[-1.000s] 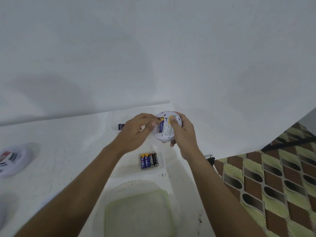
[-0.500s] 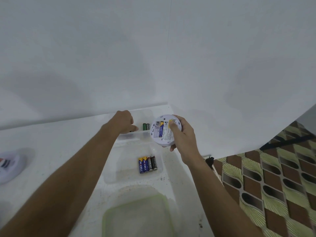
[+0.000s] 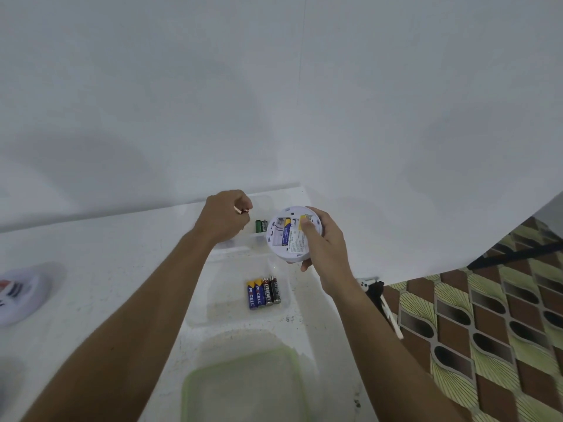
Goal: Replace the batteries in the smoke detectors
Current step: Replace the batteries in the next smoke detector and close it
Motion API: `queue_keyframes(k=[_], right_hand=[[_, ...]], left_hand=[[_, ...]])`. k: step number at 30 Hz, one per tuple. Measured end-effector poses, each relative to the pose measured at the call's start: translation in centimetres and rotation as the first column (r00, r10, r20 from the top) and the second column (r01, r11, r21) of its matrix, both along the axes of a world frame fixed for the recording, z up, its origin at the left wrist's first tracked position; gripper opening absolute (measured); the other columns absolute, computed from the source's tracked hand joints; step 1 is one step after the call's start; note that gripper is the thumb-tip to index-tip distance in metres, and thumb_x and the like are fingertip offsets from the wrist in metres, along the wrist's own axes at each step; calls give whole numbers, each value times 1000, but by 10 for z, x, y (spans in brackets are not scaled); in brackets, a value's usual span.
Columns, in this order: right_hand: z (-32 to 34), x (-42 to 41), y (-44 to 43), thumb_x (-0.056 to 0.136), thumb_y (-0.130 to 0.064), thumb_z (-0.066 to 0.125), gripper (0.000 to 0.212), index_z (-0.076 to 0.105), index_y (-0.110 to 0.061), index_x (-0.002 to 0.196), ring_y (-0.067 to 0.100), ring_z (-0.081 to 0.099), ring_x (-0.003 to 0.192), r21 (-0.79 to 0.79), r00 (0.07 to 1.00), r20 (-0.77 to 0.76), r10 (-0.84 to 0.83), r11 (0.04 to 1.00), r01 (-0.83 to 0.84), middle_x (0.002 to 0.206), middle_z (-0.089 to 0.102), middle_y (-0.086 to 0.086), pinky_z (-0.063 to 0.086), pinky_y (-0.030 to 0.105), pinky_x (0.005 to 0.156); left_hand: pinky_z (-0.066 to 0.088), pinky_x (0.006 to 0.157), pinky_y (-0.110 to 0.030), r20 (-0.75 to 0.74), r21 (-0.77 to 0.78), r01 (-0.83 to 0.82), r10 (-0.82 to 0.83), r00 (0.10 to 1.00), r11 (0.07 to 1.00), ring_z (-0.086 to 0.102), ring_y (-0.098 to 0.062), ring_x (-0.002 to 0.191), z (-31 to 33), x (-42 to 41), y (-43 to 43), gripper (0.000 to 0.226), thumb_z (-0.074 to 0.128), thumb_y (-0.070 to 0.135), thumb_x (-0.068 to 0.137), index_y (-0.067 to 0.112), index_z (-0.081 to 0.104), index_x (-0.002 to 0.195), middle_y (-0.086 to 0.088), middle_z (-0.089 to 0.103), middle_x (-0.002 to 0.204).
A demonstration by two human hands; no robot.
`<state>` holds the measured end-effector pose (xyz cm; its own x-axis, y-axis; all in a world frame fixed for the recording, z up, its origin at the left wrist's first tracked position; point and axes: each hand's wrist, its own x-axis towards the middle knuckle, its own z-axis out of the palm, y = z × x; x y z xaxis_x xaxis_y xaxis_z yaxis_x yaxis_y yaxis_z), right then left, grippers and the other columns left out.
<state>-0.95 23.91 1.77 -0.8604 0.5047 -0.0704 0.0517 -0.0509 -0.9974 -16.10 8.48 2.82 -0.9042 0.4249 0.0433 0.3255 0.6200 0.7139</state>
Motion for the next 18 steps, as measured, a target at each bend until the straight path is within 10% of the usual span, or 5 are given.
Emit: queue_keyframes(k=[5, 18], right_hand=[[1, 2, -3, 103, -23, 52, 20, 61, -26, 121, 14, 69, 71, -22, 1000, -7, 5, 1000, -5, 103, 71, -3, 45, 24, 40], [7, 6, -10, 102, -23, 54, 23, 59, -23, 125, 37, 73, 78, -36, 999, -38, -6, 999, 5, 103, 71, 3, 44, 23, 38]], left_hand=[[45, 64, -11, -9, 292, -3, 6, 1000, 957, 64, 4, 75, 17, 28, -3, 15, 63, 15, 92, 21, 70, 104, 5, 68, 98], [57, 70, -37, 40, 439, 109, -140, 989, 892, 67, -26, 73, 17, 79, -18, 20, 88, 13, 68, 16, 77, 85, 0, 76, 86]])
